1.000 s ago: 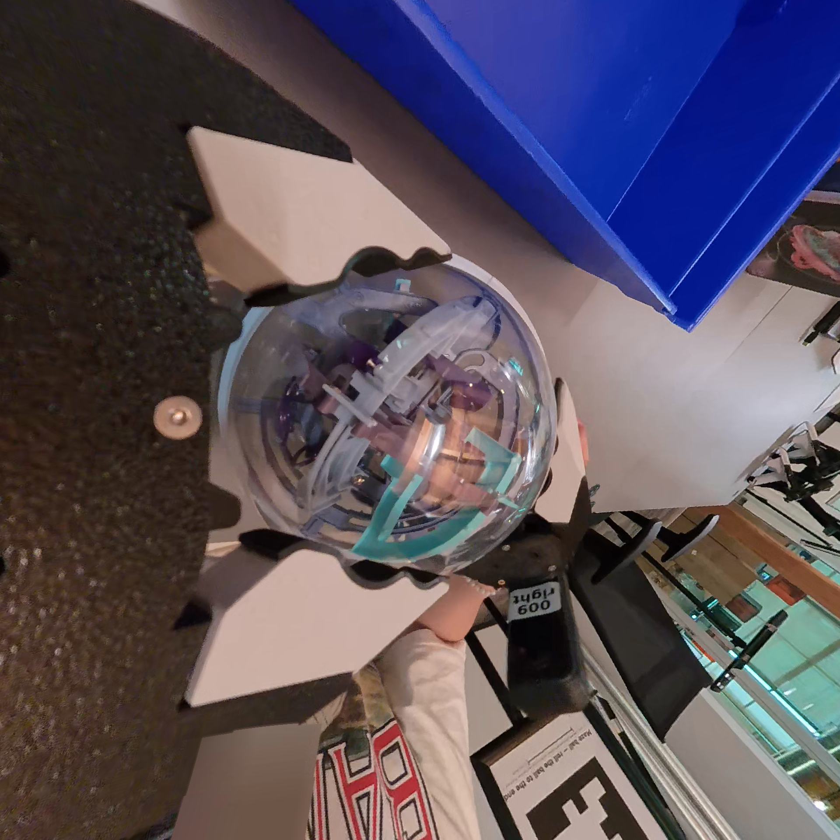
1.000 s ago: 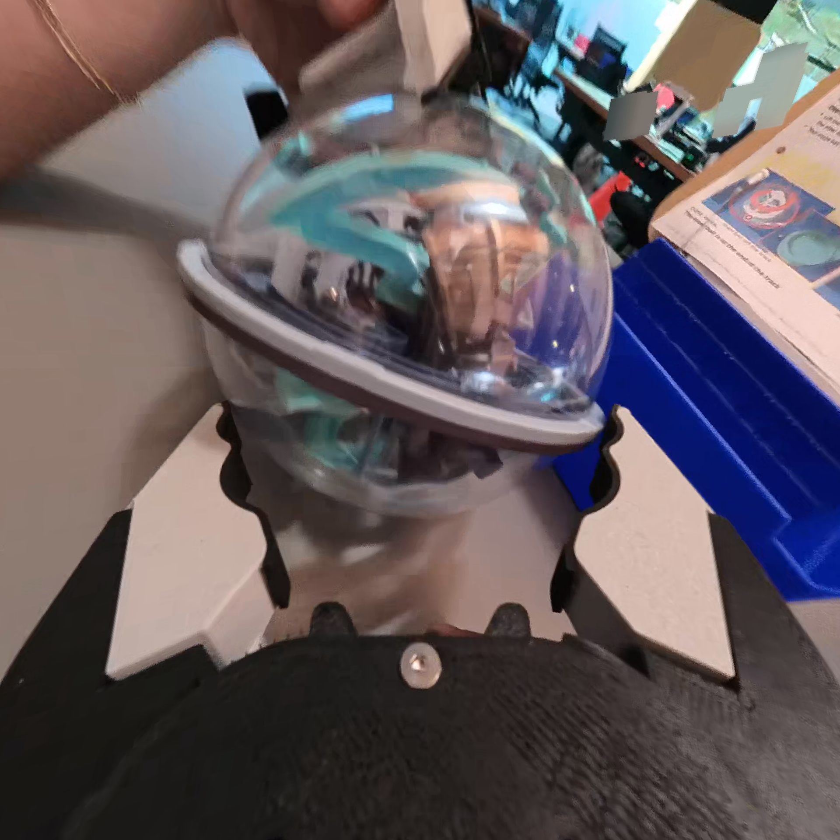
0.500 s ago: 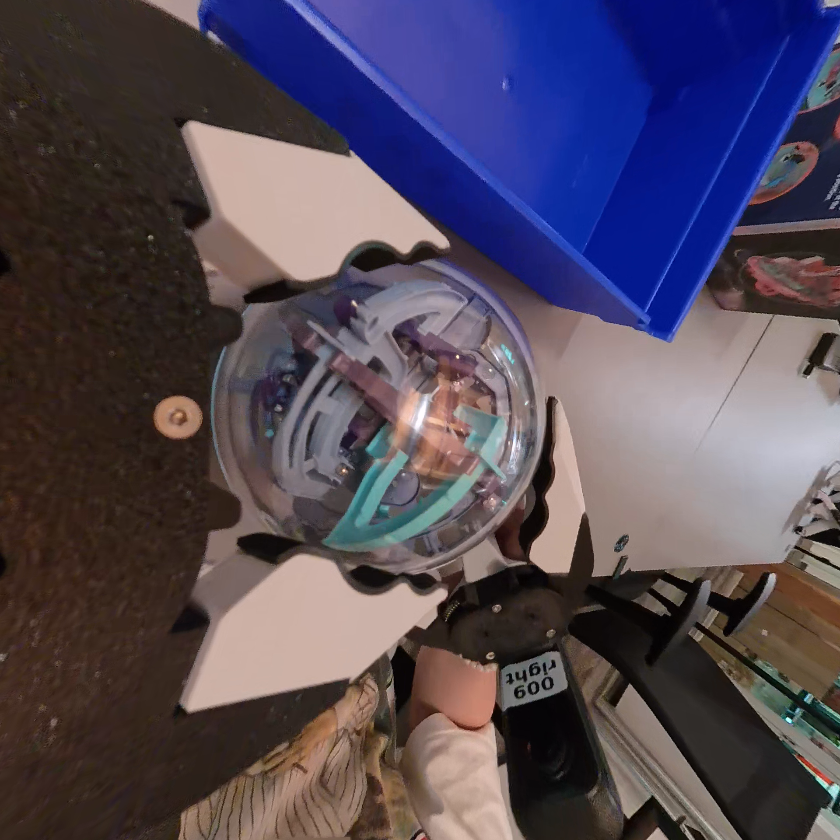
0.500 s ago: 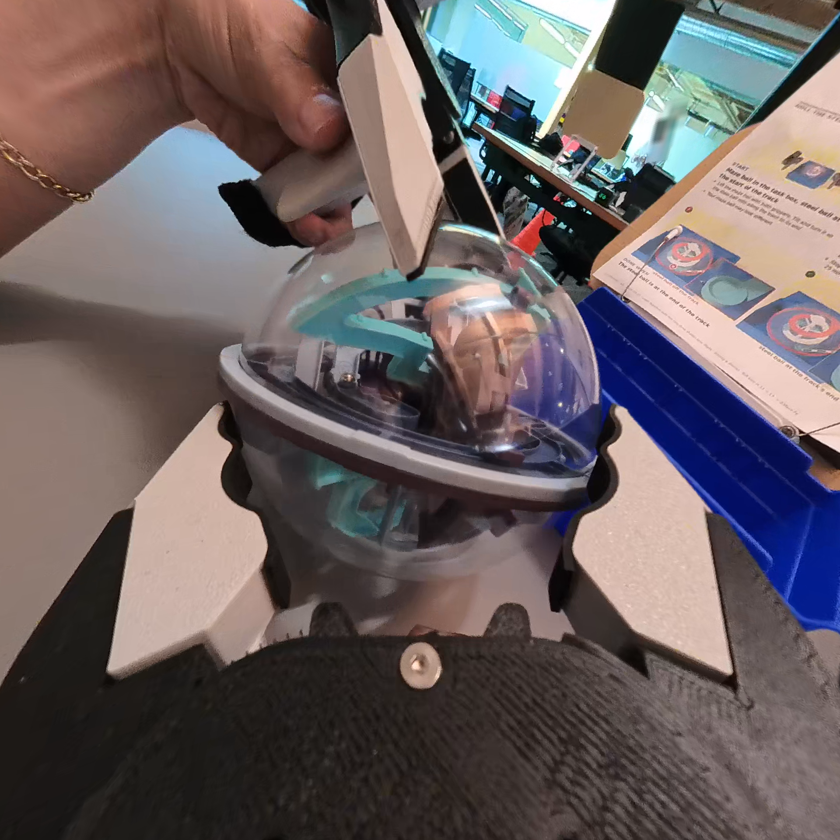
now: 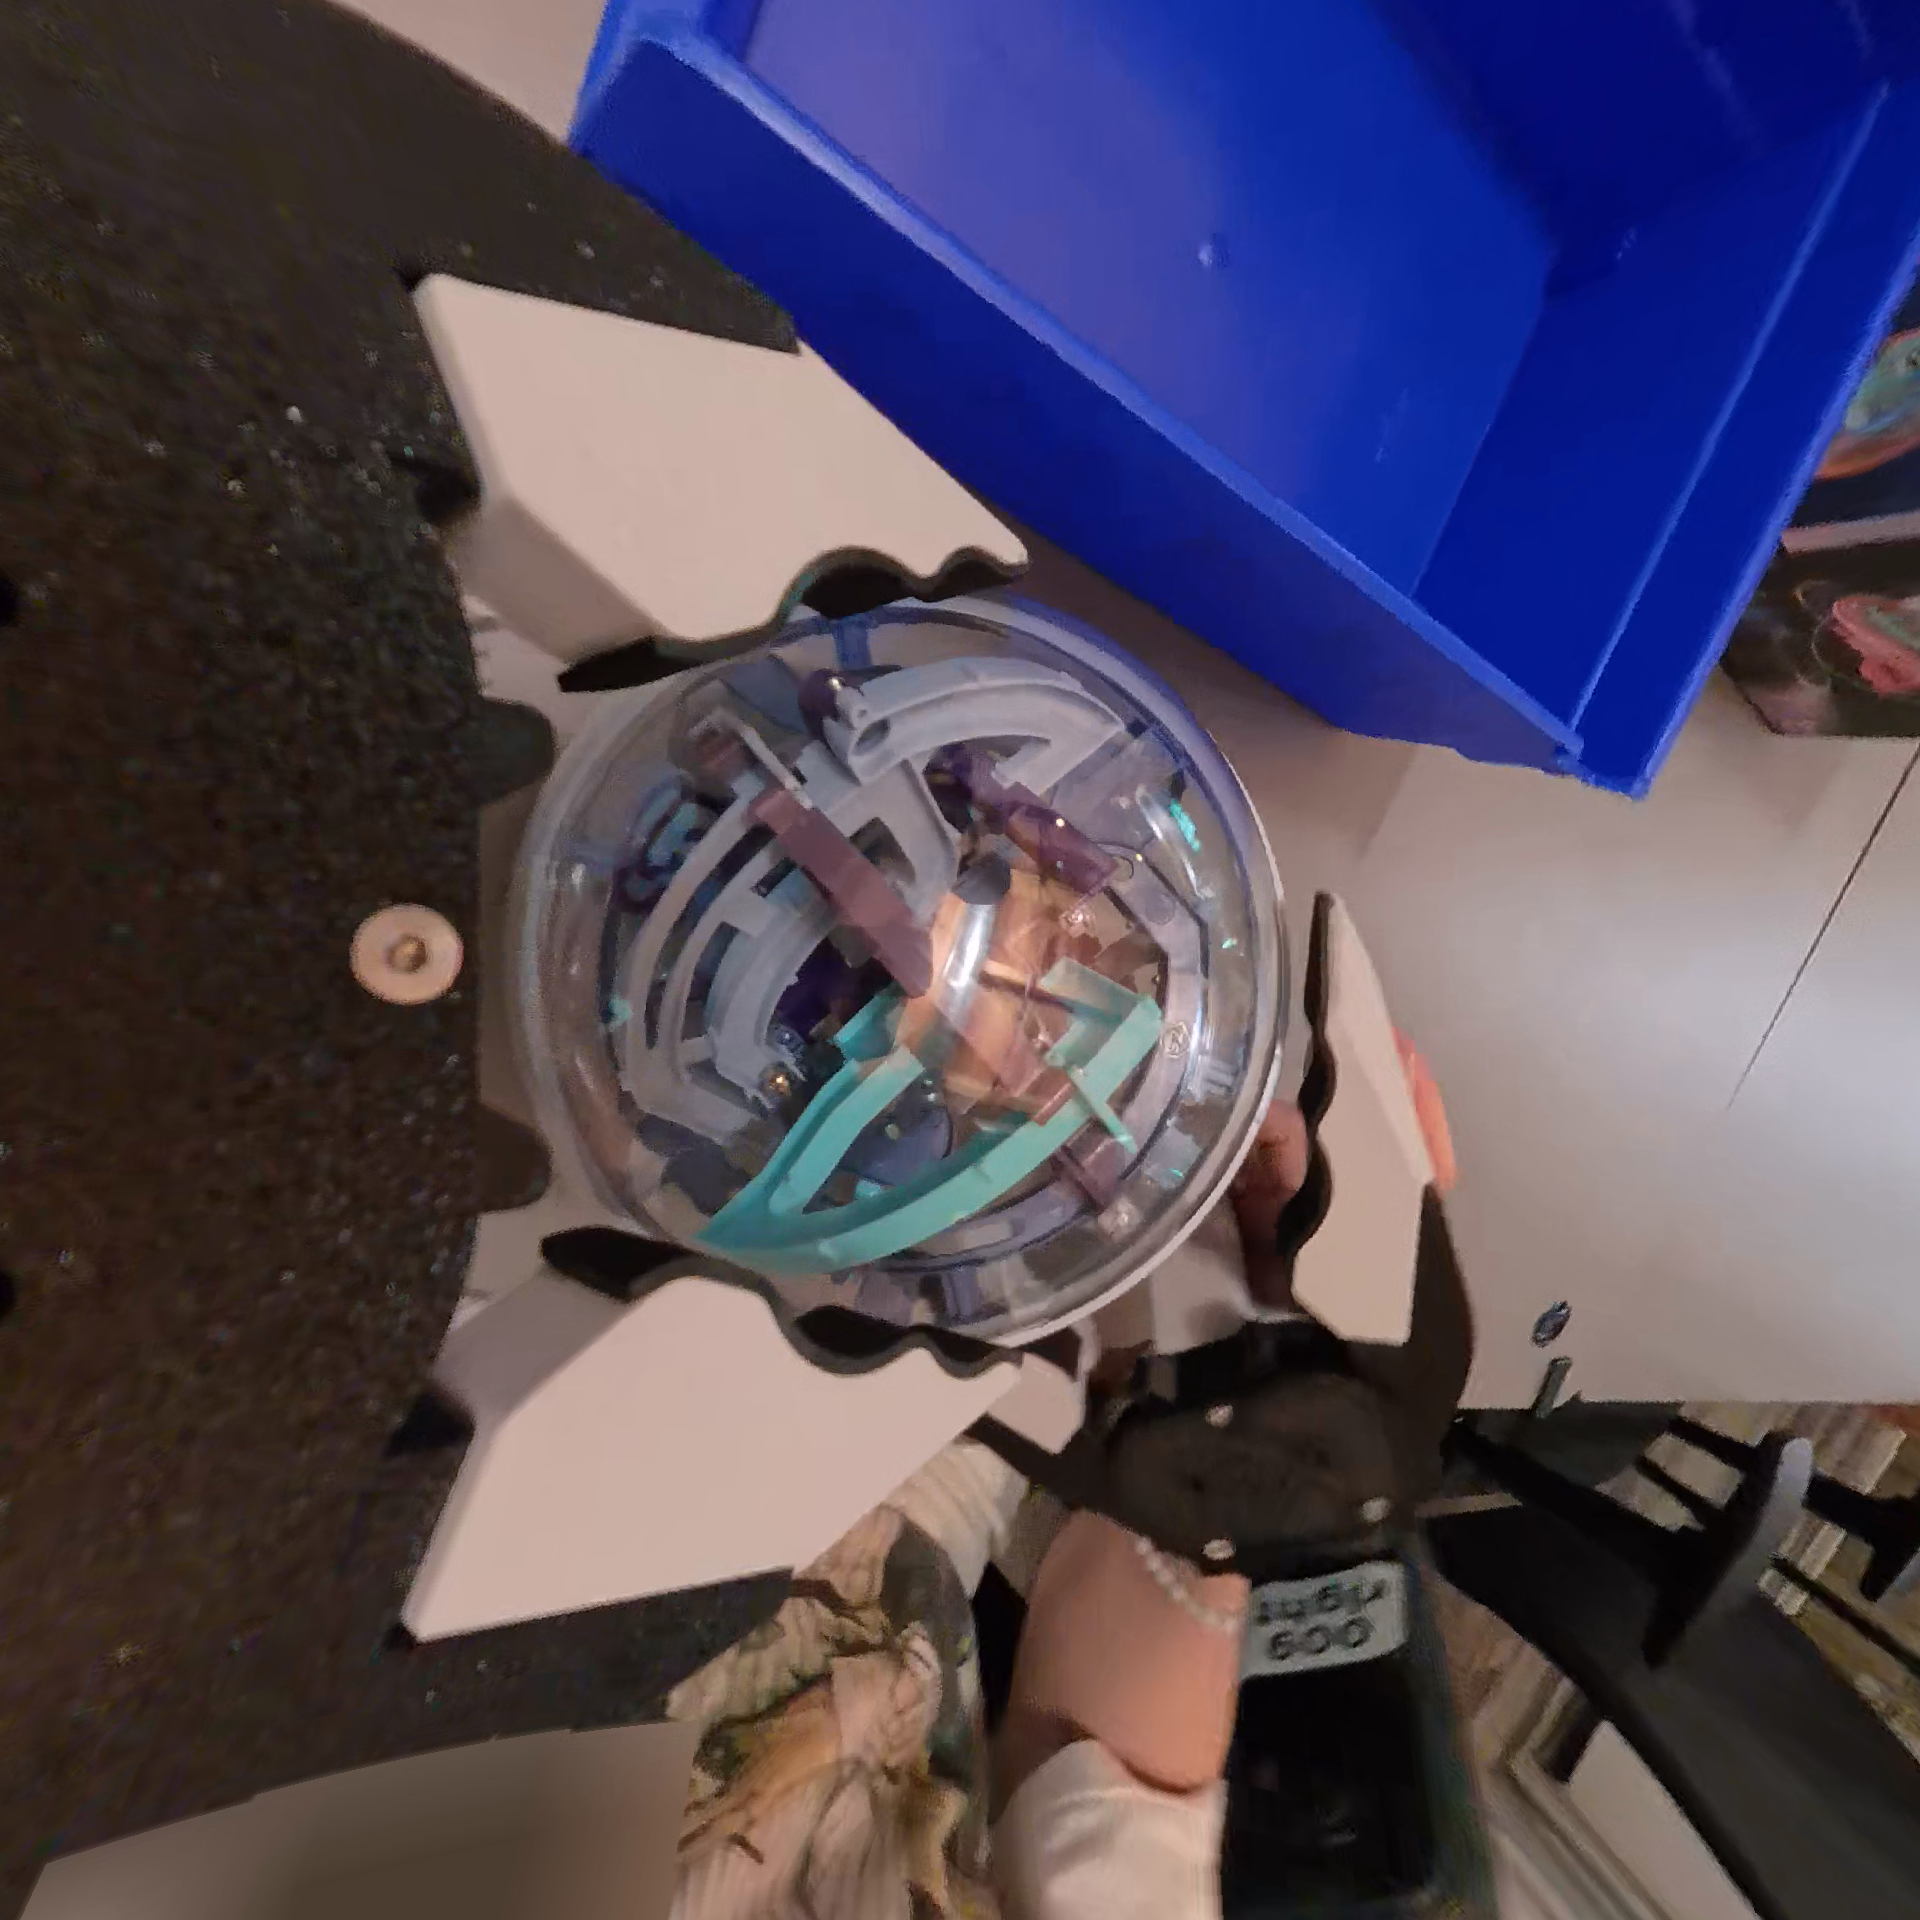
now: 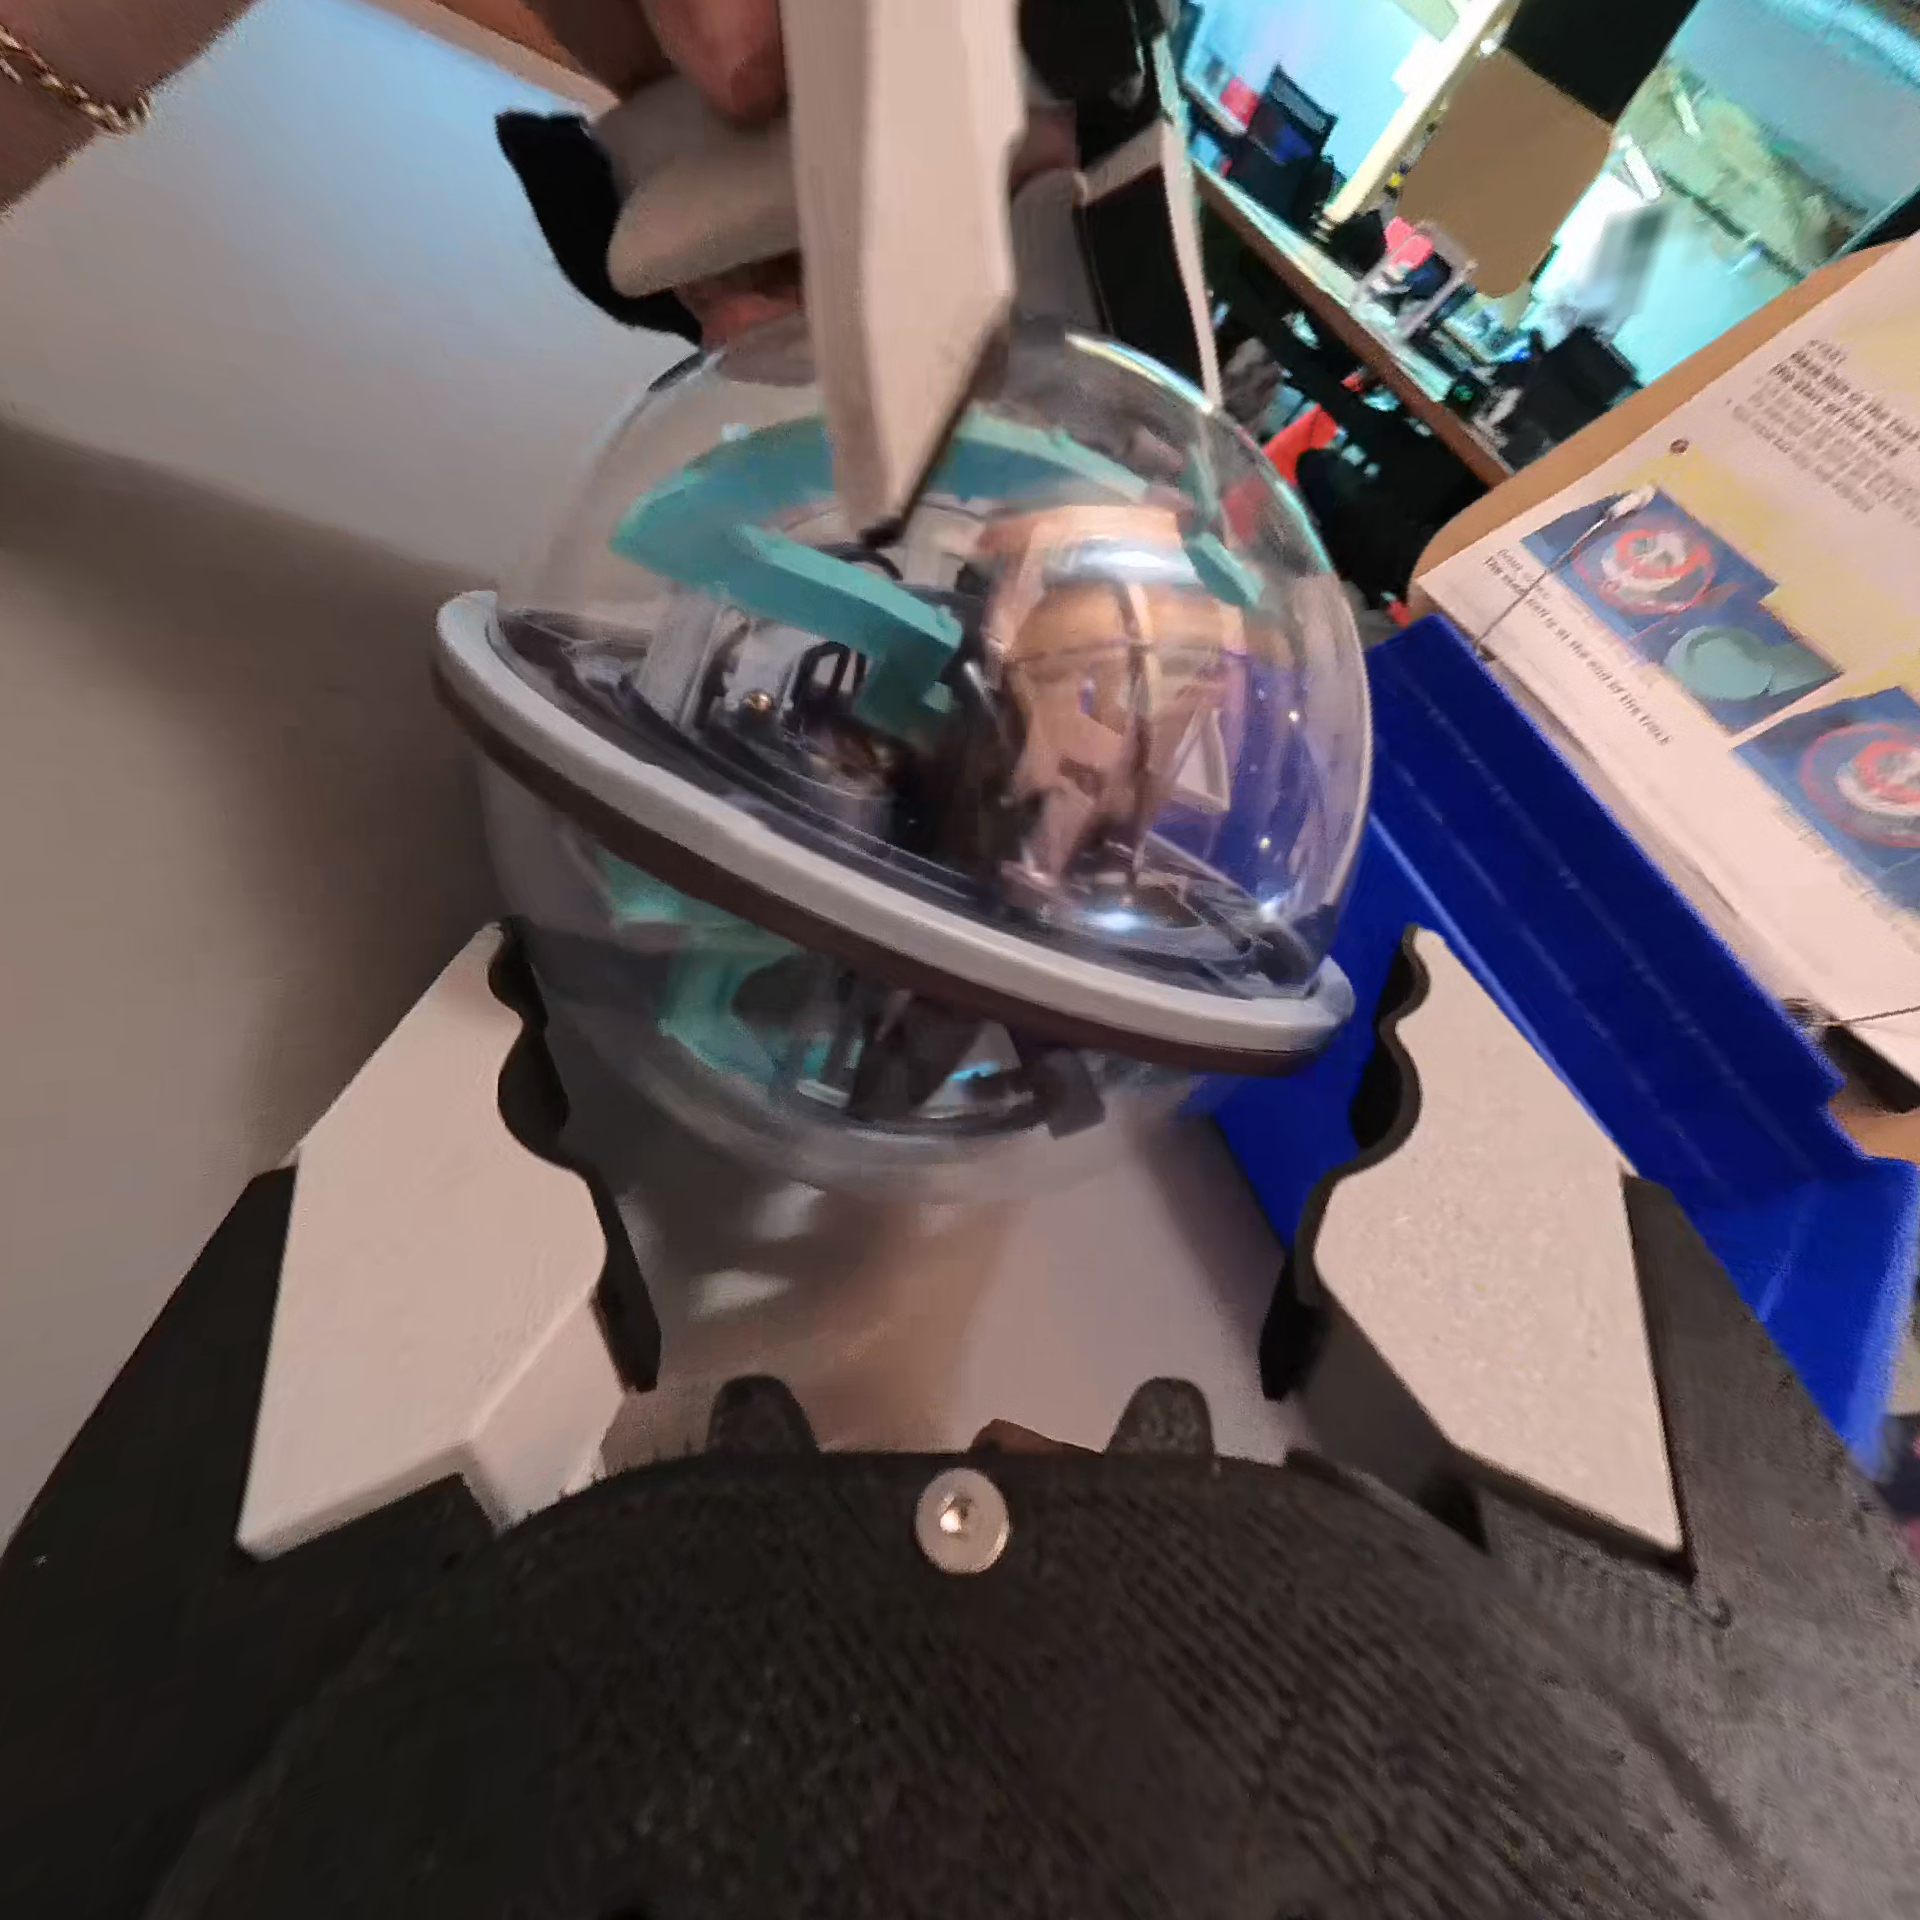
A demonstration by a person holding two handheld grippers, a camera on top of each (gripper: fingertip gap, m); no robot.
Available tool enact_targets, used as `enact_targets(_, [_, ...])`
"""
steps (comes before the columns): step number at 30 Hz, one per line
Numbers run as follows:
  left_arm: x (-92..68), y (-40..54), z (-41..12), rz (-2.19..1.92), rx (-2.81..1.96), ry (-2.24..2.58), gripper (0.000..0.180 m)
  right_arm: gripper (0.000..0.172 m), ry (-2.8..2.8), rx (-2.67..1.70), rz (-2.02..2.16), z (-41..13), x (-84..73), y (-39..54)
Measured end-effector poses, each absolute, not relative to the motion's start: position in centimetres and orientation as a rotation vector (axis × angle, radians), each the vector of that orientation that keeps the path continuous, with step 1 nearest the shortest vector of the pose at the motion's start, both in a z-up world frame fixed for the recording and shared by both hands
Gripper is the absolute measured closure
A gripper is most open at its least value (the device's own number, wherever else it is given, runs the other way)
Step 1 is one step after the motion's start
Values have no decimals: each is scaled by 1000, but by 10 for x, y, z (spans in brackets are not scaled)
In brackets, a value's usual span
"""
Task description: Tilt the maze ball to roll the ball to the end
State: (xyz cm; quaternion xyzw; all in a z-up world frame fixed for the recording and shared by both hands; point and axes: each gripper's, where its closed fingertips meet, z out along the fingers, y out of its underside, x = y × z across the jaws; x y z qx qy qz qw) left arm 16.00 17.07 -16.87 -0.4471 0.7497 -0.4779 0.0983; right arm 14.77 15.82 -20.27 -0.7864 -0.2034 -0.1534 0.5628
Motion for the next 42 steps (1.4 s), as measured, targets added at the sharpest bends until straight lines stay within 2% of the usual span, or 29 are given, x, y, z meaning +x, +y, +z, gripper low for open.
enact_targets(7, [166,159,-167,-1381,-1251,2245,47,25,-400,-1877,-219,-218,144,158])
enact_targets(11, [168,159,-164,-1354,-1272,2233,54,28,-368,-1921,-276,-228,149,154])
enact_targets(28, [160,143,-168,-1042,-1196,2300,54,30,-329,-2012,-316,-244,146,147])
enact_targets(32, [158,141,-168,-1037,-1156,2318,54,29,-336,-1966,-253,-236,141,144])
enact_targets(37, [156,137,-168,-1043,-1094,2336,53,28,-380,-1768,-161,-193,125,141])
enact_targets(42, [155,136,-169,-1073,-1059,2350,49,20,-473,-1799,-365,-204,126,149])
